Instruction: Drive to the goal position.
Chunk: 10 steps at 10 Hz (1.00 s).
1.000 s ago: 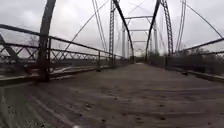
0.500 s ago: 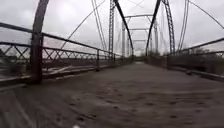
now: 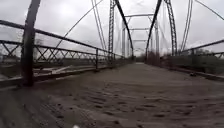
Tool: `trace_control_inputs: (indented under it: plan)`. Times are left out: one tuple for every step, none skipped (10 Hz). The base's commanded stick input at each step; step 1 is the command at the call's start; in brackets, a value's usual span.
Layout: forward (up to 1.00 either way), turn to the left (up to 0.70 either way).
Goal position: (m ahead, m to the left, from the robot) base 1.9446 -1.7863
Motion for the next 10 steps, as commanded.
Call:
trace_control_inputs:
  plan:
    - [0.7, 0.0]
    - [0.7, 0.0]
    - [0.7, 0.0]
    - [0.7, 0.0]
    - [0.7, 0.0]
    - [0.7, 0.0]
    - [0.7, 0.0]
    - [0.7, 0.0]
    - [0.7, 0.0]
    - [0.7, 0.0]
